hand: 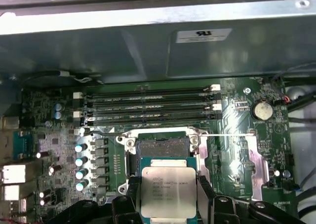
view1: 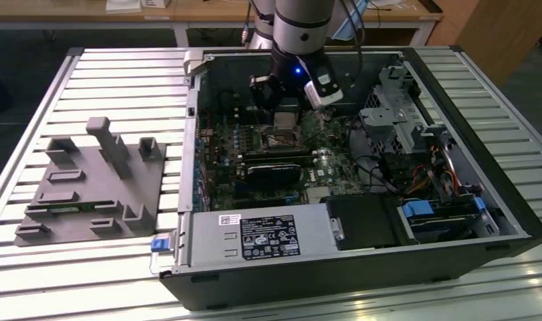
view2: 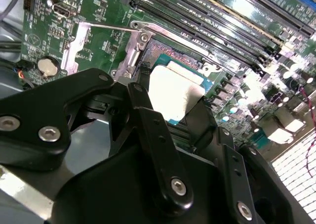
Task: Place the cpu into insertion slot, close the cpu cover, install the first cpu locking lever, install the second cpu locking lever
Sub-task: 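Place the cpu into insertion slot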
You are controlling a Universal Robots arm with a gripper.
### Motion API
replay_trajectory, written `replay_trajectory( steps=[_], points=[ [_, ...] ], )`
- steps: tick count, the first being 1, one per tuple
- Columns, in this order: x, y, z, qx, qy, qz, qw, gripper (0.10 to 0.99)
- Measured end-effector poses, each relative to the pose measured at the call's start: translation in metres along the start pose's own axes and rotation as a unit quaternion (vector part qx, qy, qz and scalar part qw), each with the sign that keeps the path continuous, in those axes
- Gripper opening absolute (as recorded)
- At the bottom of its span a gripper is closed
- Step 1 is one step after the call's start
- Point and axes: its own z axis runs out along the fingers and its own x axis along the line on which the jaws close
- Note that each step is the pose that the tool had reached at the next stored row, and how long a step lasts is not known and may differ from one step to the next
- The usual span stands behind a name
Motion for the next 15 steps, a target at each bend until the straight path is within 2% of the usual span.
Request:
replay_trajectory(
  steps=[8, 15],
  points=[
    [0.0, 0.0, 0.0, -0.0008, -0.0039, 0.044, 0.999, 0.537],
    [0.0, 0.0, 0.0, -0.0015, -0.0072, 0.08, 0.9968, 0.537]
  ],
)
